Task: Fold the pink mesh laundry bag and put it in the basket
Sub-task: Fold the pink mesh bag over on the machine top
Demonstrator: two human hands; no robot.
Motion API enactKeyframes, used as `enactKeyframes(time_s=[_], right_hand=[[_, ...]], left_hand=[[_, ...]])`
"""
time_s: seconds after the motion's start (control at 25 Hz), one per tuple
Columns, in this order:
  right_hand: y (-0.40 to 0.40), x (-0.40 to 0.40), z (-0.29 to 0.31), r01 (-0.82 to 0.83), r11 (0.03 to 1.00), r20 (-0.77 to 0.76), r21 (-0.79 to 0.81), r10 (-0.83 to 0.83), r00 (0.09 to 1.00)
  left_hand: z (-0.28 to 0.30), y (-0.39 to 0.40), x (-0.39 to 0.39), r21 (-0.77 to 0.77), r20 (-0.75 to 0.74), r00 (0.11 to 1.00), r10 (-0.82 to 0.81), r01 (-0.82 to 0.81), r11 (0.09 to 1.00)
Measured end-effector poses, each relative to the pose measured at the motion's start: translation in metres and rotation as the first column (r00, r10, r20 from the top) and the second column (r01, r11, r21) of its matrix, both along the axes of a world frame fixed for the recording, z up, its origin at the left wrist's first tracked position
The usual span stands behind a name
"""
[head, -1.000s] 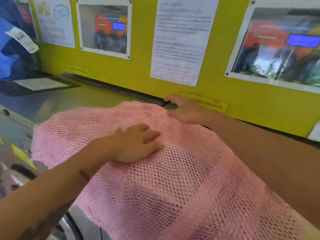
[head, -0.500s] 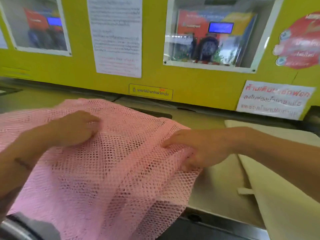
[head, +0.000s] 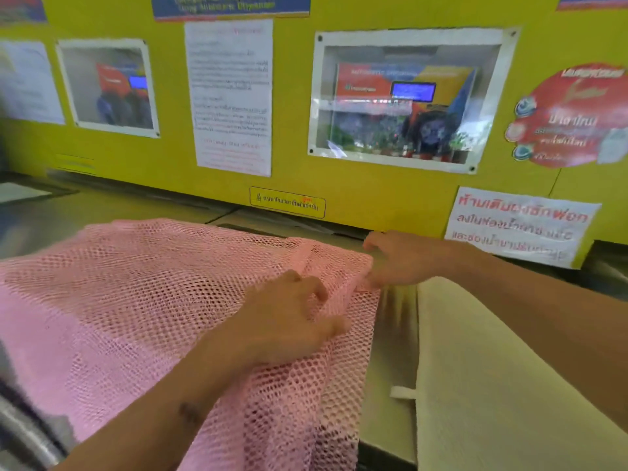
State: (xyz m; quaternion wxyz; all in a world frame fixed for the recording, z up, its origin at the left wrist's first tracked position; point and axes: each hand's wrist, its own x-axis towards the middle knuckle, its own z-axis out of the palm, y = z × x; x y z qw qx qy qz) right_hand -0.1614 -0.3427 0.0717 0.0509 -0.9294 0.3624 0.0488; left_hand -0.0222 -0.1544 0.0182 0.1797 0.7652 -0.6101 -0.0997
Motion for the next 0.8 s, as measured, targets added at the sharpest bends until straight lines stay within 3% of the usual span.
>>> enactKeyframes(time_s=[0.12,0.28,0.4,0.64,0.72,0.8], right_hand=[[0.0,-0.005,-0.013,0.029,0.997,0.08,0.074,-0.034,0.996],[-0.009,0.012,-0.038,0.045,0.999,0.213,0.029,-0.05,0.976],[-0.02,0.02,-0.039,0.05,0.998,0.236,0.046,-0.06,0.97],[-0.044,0.025,-0.037,0.156,0.982,0.206,-0.104,-0.132,0.97],[-0.047,0.022,-0.036,0.182,0.979,0.194,-0.087,-0.163,0.967],[-0.047,0.019,-0.035,0.204,0.976,0.175,-0.072,-0.189,0.966]], left_hand=[[-0.01,-0.011,0.002,-0.121,-0.032,0.999,0.001,-0.005,0.993],[-0.02,-0.008,0.017,-0.234,-0.279,0.941,-0.191,0.126,0.964],[-0.017,-0.002,0.018,-0.282,-0.37,0.879,-0.3,0.202,0.938],[0.003,0.0,-0.006,-0.155,-0.308,0.899,-0.31,0.274,0.949],[0.011,0.006,-0.027,-0.084,-0.146,0.96,-0.24,0.23,0.97],[0.011,0.011,-0.054,0.109,0.041,0.989,-0.142,0.136,0.985]])
